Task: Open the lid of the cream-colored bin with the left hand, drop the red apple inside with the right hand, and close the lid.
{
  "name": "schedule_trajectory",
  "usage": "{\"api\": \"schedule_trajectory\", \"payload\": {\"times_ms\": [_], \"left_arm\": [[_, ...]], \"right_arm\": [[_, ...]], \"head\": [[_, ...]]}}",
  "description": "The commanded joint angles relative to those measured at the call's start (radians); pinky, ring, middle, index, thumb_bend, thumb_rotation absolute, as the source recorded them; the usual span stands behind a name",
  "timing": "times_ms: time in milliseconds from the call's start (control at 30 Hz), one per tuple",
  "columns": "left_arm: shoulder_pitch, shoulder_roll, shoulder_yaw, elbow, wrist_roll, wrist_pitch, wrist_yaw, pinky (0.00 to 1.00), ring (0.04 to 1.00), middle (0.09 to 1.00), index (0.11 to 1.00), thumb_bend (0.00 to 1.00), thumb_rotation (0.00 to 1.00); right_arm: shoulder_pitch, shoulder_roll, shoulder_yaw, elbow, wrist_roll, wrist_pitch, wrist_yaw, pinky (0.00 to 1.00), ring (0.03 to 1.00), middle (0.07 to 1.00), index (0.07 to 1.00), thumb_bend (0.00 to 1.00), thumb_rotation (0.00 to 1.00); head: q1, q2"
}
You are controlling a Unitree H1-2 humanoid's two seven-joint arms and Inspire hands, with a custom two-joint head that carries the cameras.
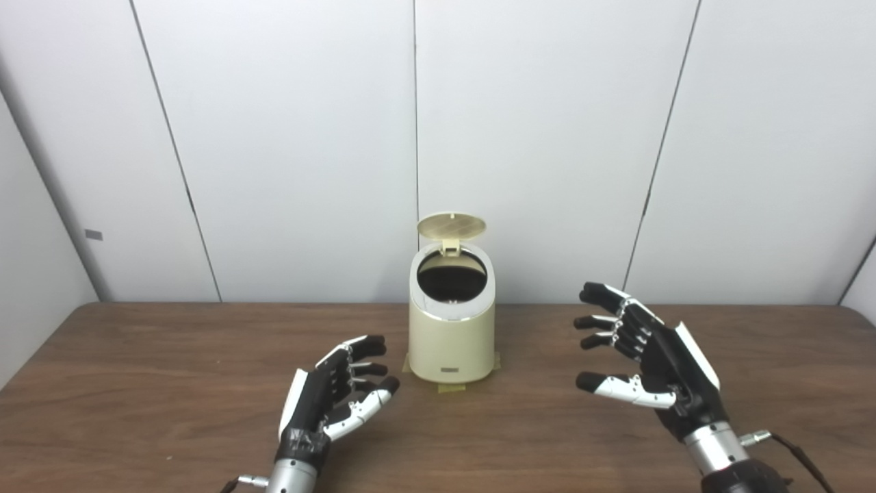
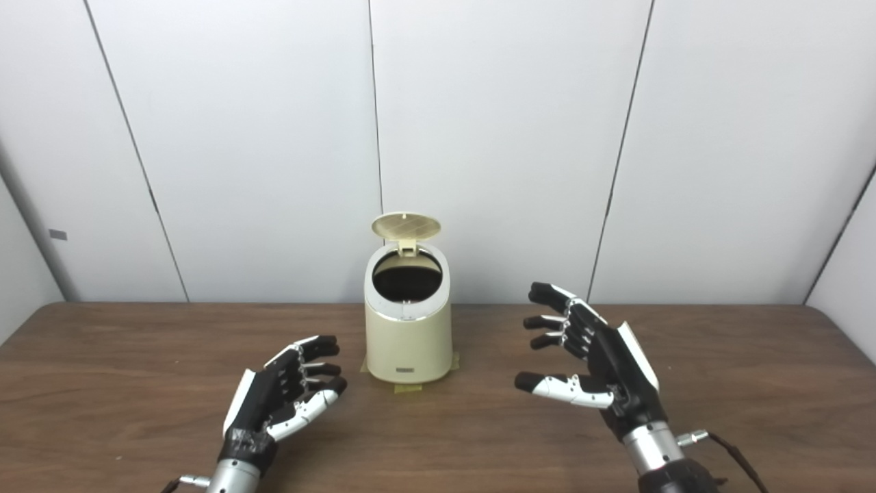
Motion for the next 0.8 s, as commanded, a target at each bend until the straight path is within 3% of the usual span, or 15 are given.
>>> {"api": "schedule_trajectory", "payload": {"times_ms": [0, 67, 167, 433, 600, 767], "left_arm": [[-0.030, 0.008, 0.003, -0.022, -0.019, -0.044, -0.006, 0.57, 0.680, 0.761, 0.757, 0.62, 0.19], [-0.031, 0.007, 0.008, -0.029, -0.035, -0.044, -0.011, 0.59, 0.693, 0.761, 0.767, 0.65, 0.14], [-0.039, 0.017, 0.016, -0.042, -0.044, -0.034, -0.015, 0.62, 0.726, 0.780, 0.801, 0.72, 0.14], [-0.119, 0.081, 0.023, -0.137, -0.029, 0.054, -0.027, 0.74, 0.843, 0.900, 0.932, 0.89, 0.29], [-0.217, 0.127, 0.006, -0.158, -0.009, 0.111, -0.052, 0.77, 0.889, 0.942, 0.972, 0.93, 0.33], [-0.330, 0.156, -0.030, -0.143, 0.020, 0.184, -0.094, 0.78, 0.943, 0.991, 0.999, 0.97, 0.30]], "right_arm": [[-0.007, 0.012, -0.023, 0.001, 0.028, -0.074, -0.020, 0.61, 0.724, 0.847, 0.826, 0.79, 0.28], [0.005, 0.029, -0.034, 0.029, 0.044, -0.113, -0.024, 0.59, 0.722, 0.843, 0.818, 0.79, 0.28], [0.014, 0.047, -0.049, 0.058, 0.053, -0.140, -0.035, 0.57, 0.722, 0.836, 0.815, 0.81, 0.32], [0.024, 0.056, -0.062, 0.078, 0.044, -0.162, -0.053, 0.58, 0.708, 0.823, 0.800, 0.77, 0.30], [0.024, 0.053, -0.065, 0.075, 0.045, -0.160, -0.052, 0.59, 0.701, 0.817, 0.792, 0.78, 0.29], [0.028, 0.053, -0.065, 0.067, 0.049, -0.145, -0.049, 0.60, 0.695, 0.804, 0.780, 0.80, 0.28]], "head": [[0.016, 0.000], [0.027, -0.003], [0.037, -0.007], [0.033, -0.010], [0.027, -0.011], [0.027, -0.012]]}}
